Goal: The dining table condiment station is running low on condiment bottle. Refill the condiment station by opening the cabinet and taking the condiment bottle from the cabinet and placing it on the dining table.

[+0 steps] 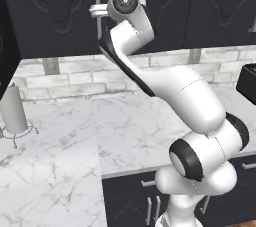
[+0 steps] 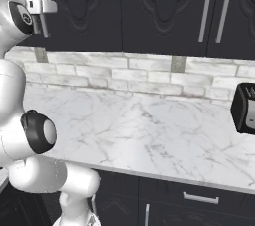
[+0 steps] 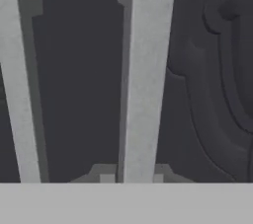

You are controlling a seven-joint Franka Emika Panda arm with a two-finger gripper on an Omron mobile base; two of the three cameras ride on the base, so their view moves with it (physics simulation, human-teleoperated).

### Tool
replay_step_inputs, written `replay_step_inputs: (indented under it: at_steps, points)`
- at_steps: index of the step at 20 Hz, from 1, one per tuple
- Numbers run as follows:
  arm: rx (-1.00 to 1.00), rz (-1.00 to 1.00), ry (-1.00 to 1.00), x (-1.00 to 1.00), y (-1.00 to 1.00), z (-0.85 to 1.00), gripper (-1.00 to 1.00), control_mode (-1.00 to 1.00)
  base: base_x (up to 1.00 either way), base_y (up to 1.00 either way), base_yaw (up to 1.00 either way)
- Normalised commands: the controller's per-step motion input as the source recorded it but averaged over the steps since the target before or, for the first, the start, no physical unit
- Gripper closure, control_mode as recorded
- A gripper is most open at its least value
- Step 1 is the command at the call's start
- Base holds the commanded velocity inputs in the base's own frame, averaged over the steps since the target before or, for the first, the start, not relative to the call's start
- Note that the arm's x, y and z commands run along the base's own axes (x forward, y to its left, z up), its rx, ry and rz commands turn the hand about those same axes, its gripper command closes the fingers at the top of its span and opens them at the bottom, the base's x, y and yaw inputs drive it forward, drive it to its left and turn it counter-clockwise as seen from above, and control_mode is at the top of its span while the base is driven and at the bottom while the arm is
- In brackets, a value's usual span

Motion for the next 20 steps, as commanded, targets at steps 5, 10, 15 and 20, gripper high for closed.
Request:
replay_step_inputs:
  at_steps: [5, 10, 15, 20]
  points:
    - [0.00, 0.06, -0.18, -1.00, -0.14, -0.10, 1.00, -1.00, 0.00, 0.00, 0.00]
    - [0.04, 0.07, -0.18, -1.00, -0.39, -0.06, 1.00, -1.00, 0.00, 0.00, 0.00]
    - [0.10, 0.05, -0.13, -1.00, -0.55, -0.10, 1.00, -1.00, 0.00, 0.00, 0.00]
    - [0.06, 0.01, -0.06, -0.88, -0.32, -0.15, -1.00, -1.00, 0.00, 0.00, 0.00]
